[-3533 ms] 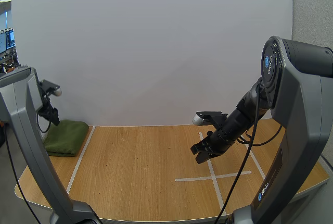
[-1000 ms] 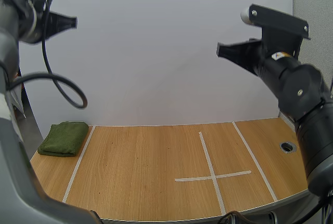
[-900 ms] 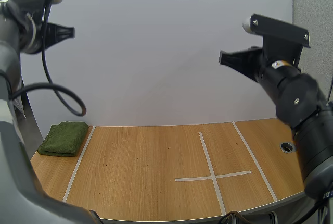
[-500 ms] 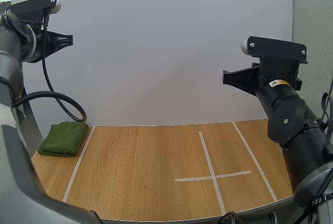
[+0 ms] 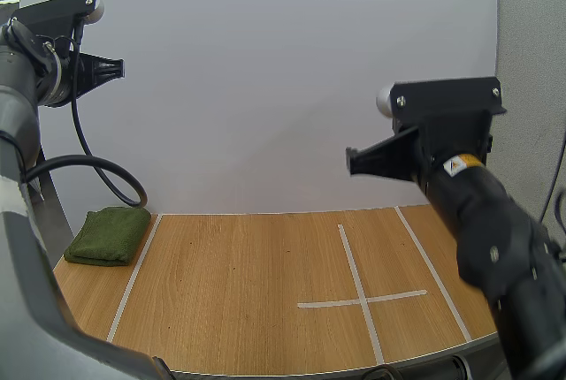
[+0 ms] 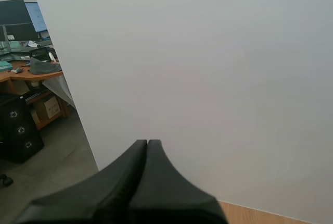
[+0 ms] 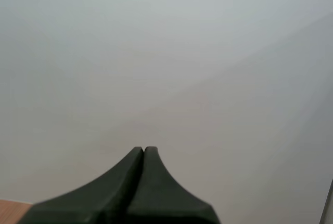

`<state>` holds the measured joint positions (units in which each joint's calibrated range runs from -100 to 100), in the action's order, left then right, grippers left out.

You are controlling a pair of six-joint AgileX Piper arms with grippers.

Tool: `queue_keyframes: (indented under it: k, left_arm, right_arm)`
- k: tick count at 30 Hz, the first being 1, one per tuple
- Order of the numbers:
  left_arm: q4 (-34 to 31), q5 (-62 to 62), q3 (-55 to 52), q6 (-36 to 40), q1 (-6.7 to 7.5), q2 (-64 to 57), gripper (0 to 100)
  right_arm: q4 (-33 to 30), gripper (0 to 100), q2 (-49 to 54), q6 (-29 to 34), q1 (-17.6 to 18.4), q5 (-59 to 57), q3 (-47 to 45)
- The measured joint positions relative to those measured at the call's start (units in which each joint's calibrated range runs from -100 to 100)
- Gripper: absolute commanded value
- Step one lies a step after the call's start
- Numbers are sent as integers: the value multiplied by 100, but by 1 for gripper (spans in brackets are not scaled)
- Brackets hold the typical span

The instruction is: Fold the towel

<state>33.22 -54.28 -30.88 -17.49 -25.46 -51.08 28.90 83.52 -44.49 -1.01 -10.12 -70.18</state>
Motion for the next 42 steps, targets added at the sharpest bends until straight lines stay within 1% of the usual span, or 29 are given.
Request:
queue_keyframes:
  k: [2, 4, 7, 12, 13, 15, 18, 21, 29, 30, 31, 32, 33, 34, 35, 36, 37, 39, 41, 42]
  left_arm:
    - [4, 0, 0, 0, 0, 0, 0]
    - [13, 0, 0, 0, 0, 0, 0]
    - [17, 0, 0, 0, 0, 0, 0]
    - [27, 0, 0, 0, 0, 0, 0]
    - [27, 0, 0, 0, 0, 0, 0]
    - [27, 0, 0, 0, 0, 0, 0]
    - [27, 0, 0, 0, 0, 0, 0]
    - [27, 0, 0, 0, 0, 0, 0]
    - [27, 0, 0, 0, 0, 0, 0]
    - [27, 42, 0, 0, 40, 0, 0]
    - [27, 72, 0, 0, 81, 0, 0]
    - [27, 109, 0, 0, 166, 0, 0]
    - [27, 133, 0, 0, 189, 0, 0]
    - [9, 190, 0, 0, 334, -16, 0]
    - [-3, 295, 0, 0, 432, -31, 0]
    - [-190, 620, 0, -9, 760, -92, 0]
    - [-426, 984, 0, -20, 1017, -150, 0]
    - [-863, 1435, -64, 58, 1408, -290, 0]
    - [-1210, 1674, -174, 298, 1626, -427, 0]
    - [-1364, 1732, -253, 406, 1712, -471, 0]
  right_arm:
    - [-60, 0, 438, -9, 93, 45, -342]
    - [-99, 0, 1010, -9, 124, 47, -1017]
    - [-108, 0, 1339, -9, 124, 12, -1458]
    - [-113, 0, 1592, -9, 124, -35, -2229]
    - [-123, 0, 1596, -9, 124, -162, -2532]
    - [-123, 0, 1596, -9, 124, -295, -2789]
    - [-123, 0, 1596, -9, 124, -434, -2917]
    - [-78, 0, 1607, -9, 124, -902, -2963]
    - [-31, 0, 1607, -9, 124, -939, -2982]
    - [-31, 0, 1607, -9, 124, -939, -2982]
    - [-20, 0, 1607, -9, 124, -939, -2982]
    - [-26, 0, 1607, -9, 124, -939, -2982]
    - [-26, 0, 1607, -9, 124, -939, -2982]
    - [-26, 0, 1607, -9, 124, -939, -2982]
    - [-26, 0, 1607, -9, 124, -939, -2982]
    - [-26, 0, 1607, -9, 124, -939, -2982]
    - [-26, 0, 1607, -9, 124, -939, -2982]
    - [-26, 0, 1607, -9, 124, -939, -2982]
    - [-26, 0, 1607, -9, 124, -939, -2982]
    - [-26, 0, 1607, -9, 124, -939, -2982]
